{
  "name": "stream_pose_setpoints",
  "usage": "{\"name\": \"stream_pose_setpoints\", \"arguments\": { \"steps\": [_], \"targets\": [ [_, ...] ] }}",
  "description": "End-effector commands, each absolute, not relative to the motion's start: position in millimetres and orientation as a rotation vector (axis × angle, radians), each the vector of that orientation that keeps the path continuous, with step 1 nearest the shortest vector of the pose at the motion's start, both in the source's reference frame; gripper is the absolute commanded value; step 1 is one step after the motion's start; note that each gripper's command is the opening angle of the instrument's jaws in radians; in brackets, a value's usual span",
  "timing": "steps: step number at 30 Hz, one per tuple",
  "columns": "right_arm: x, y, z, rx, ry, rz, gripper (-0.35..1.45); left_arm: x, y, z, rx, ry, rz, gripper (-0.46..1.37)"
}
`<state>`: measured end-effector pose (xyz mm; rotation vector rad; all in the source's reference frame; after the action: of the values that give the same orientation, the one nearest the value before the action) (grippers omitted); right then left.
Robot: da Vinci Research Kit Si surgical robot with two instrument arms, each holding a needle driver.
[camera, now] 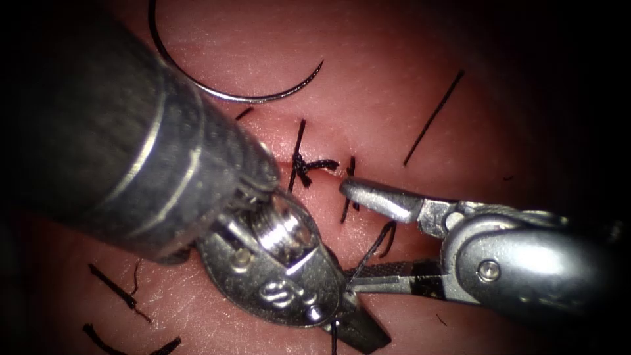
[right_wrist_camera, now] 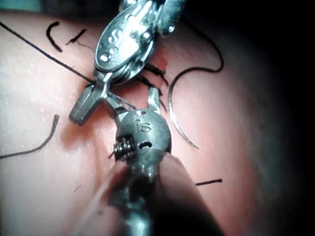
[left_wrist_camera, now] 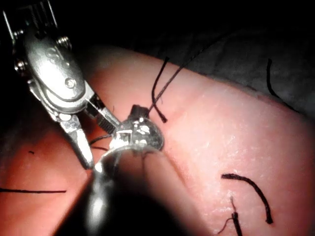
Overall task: Wound Closure
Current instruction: Hand over the suture from the left to the right gripper
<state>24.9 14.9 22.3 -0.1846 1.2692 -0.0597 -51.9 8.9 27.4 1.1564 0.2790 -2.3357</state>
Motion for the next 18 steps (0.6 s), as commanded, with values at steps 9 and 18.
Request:
{"name": "stream_pose_setpoints", "arguments": {
  "steps": [9, 18],
  "targets": [
    [24.3, 13.8, 23.1, -0.154, 1.274, -0.228, -0.35, -51.9, 8.9, 27.3, 1.156, 0.291, -2.344, -0.35],
    [24.3, 13.9, 23.6, -0.133, 1.279, -0.272, -0.35, -51.8, 8.9, 27.3, 1.161, 0.293, -2.341, -0.2]
  ]
}}
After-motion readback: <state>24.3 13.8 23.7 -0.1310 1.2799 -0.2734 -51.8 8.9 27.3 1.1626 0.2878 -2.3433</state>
